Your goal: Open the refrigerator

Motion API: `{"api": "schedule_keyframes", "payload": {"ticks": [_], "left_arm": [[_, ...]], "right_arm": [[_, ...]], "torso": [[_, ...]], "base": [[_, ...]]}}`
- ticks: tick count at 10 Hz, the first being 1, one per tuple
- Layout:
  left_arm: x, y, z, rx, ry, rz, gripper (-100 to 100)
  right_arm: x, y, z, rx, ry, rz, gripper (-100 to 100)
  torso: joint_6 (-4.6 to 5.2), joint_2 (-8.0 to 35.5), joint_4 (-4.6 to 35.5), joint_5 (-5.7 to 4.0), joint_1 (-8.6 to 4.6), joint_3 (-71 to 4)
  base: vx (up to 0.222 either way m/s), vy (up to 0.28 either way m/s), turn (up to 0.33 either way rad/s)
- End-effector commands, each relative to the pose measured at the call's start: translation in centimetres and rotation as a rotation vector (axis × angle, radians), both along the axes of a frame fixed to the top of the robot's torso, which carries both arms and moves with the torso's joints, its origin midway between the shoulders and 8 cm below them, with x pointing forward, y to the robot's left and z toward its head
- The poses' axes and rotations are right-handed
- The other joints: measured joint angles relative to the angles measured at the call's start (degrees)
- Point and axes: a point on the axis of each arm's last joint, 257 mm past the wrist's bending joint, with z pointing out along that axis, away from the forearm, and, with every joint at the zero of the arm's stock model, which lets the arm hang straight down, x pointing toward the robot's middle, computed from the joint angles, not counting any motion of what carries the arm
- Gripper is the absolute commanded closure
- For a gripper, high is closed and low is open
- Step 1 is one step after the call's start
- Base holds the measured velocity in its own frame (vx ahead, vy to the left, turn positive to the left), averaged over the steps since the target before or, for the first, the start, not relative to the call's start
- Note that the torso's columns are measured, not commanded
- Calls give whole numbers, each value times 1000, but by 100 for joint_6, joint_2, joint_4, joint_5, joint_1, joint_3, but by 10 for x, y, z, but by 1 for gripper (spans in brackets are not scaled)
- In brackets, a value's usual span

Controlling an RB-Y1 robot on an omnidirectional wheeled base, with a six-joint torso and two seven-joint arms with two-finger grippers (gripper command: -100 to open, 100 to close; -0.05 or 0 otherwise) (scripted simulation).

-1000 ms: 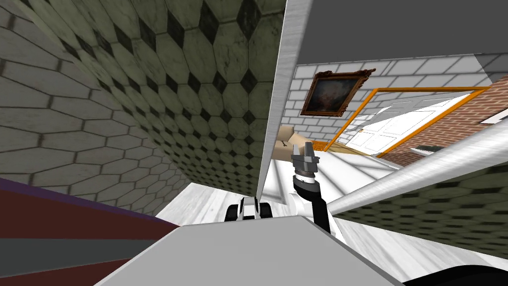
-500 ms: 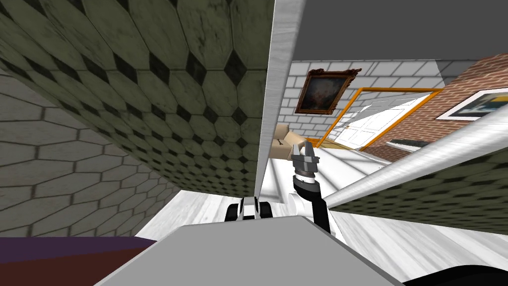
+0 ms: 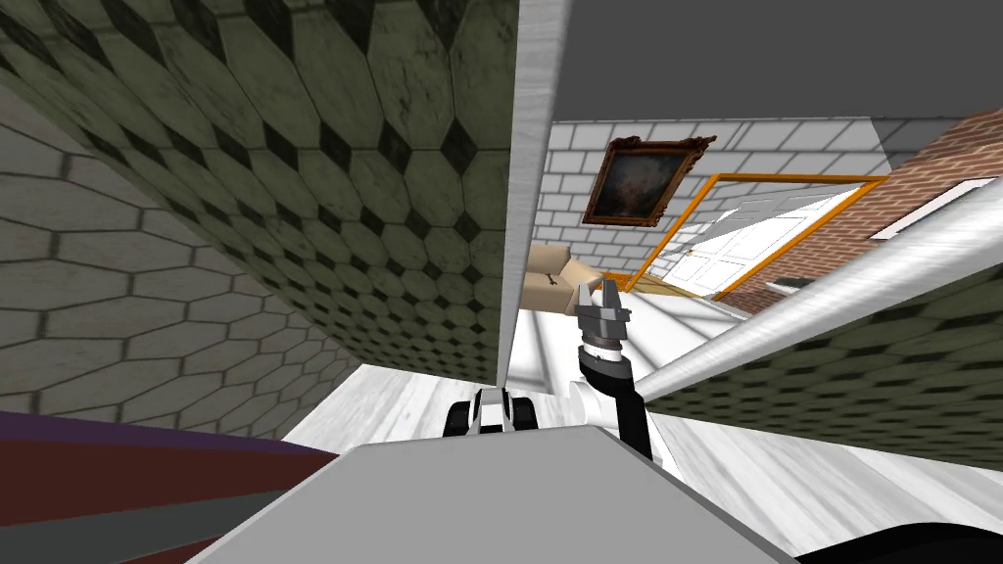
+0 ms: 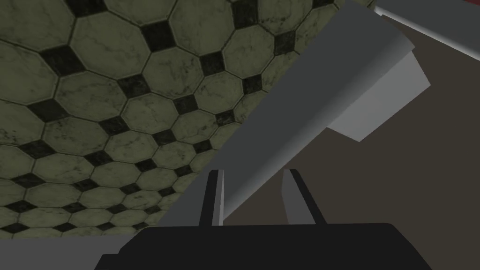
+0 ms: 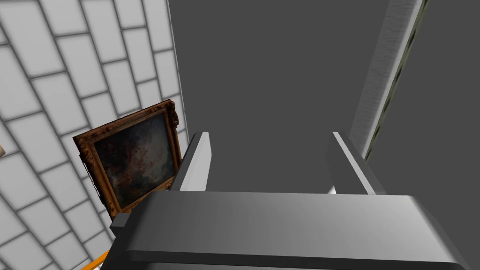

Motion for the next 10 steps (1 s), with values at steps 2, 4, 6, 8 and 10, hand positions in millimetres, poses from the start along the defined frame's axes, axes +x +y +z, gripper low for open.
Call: {"api": "schedule_keyframes", "payload": {"ticks": [2,4,6,8,10], "left_arm": [[34,-45,4,0,-1,-173,100],[42,-58,5,0,-1,-222,100],[57,-84,6,0,1,-321,100],[60,-86,7,0,2,-336,100],[57,-79,18,3,6,-298,-100]], "right_arm": [[0,0,0,0,0,0,0],[0,0,0,0,0,0,0],[0,0,0,0,0,0,0],[0,0,0,0,0,0,0],[0,0,0,-1,0,0,0]], "torso": [[-6,24,8,-13,-1,7],[-3,9,6,-19,6,-4],[20,-61,-27,6,27,-44],[20,-20,-13,7,18,-16],[23,-108,-40,25,76,-70]], "base": [[-257,-178,120],[-168,-131,76],[-148,-112,85],[-166,-113,57],[148,69,-5]]}}
